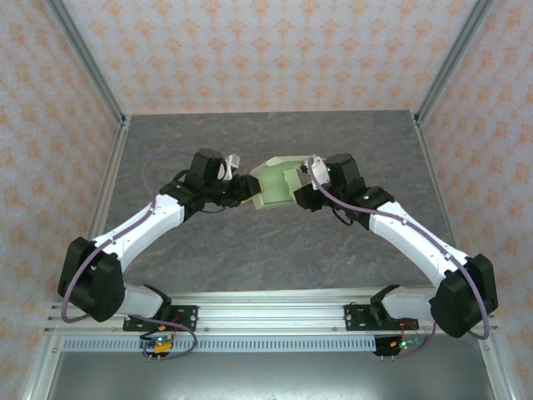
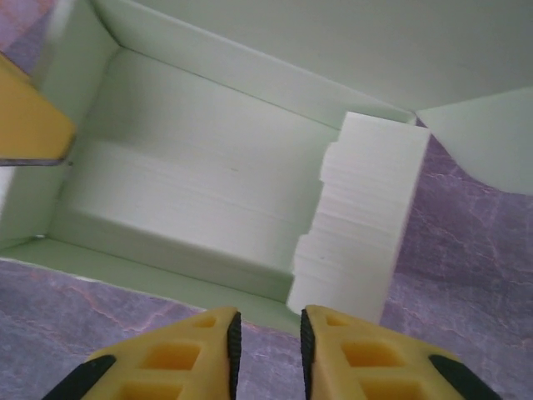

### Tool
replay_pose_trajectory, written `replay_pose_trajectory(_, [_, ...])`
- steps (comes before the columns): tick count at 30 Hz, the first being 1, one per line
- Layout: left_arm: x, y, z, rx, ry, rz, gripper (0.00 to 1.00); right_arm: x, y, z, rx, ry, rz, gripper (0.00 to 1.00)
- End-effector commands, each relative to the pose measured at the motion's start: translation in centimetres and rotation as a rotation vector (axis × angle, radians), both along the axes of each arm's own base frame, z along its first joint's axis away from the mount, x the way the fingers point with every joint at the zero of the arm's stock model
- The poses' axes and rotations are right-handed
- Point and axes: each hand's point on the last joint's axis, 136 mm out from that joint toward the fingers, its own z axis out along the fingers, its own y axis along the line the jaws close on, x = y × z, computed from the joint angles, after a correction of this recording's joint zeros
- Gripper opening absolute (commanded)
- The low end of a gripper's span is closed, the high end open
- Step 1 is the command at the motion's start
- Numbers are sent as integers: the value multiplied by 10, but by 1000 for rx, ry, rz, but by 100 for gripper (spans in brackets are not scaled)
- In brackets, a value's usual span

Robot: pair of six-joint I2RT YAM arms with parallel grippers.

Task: Fold the paper box

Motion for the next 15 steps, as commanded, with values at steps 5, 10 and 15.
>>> replay_pose_trajectory(5, [0, -8, 30, -75, -76, -46, 32, 27, -19, 0, -50, -11, -126, 16])
replay_pose_trajectory(10, [0, -6, 30, -70, -77, -34, 33, 24, -10, 10, -24, -31, -61, 29])
replay_pose_trajectory(15, [-1, -6, 33, -77, -85, -36, 33, 14, -5, 19, 13, -35, -17, 29])
